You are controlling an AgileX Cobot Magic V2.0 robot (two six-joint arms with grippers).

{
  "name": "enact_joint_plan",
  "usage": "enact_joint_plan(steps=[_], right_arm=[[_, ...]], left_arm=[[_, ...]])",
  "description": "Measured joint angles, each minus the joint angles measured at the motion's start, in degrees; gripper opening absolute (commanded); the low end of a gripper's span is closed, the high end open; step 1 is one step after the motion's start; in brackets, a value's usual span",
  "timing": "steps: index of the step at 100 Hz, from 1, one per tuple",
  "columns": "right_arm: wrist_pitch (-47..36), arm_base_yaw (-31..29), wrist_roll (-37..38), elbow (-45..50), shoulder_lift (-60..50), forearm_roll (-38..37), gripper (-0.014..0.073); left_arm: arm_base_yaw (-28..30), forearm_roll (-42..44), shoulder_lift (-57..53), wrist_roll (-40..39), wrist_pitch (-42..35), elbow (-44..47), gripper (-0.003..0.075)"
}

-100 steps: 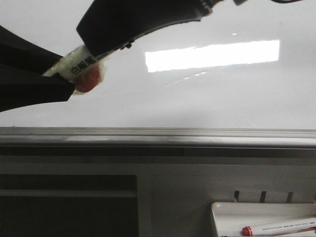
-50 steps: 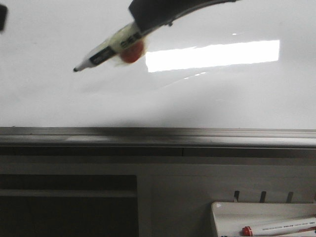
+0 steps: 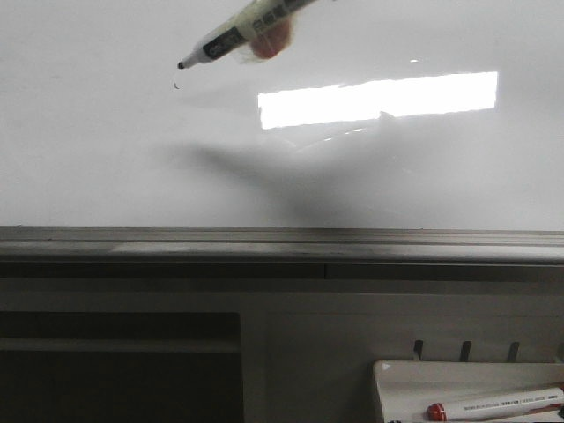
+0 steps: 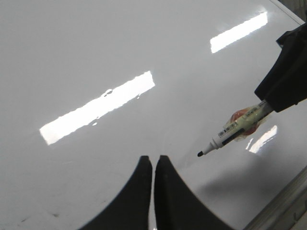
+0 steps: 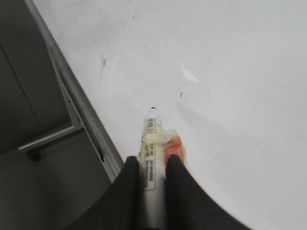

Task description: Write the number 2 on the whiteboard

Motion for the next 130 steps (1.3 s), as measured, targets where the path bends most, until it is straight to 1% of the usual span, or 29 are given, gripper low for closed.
enact_joint_plan(steps=[29, 58, 71, 96, 114, 130], right_arm=[[-1.1, 0.0, 0.29, 0.0, 0.0, 0.37, -0.0071], [-5.42, 0.0, 0.33, 0.0, 0.24, 0.72, -0.0071], [-5.05, 0.0, 0.33, -1.13, 2.65, 0.72, -0.0071], [-3.7, 0.0, 0.33, -5.82, 9.49, 0.82, -0.0071], [-1.81, -1.98, 0.42, -8.97, 12.56, 0.81, -0.0071], [-0.02, -5.61, 0.42, -8.68, 10.33, 0.81, -0.0046]], left_arm=[[2.45, -0.96, 0.0, 0.0, 0.0, 0.0, -0.002], [4.08, -2.66, 0.0, 0.0, -0.45, 0.0, -0.002], [4.08, -2.77, 0.0, 0.0, -1.78, 0.0, -0.002], [4.08, -2.77, 0.0, -0.09, -1.89, 0.0, -0.002], [4.08, -2.77, 0.0, -0.09, -1.93, 0.0, -0.002], [4.08, -2.77, 0.0, -0.09, -1.93, 0.0, -0.002]])
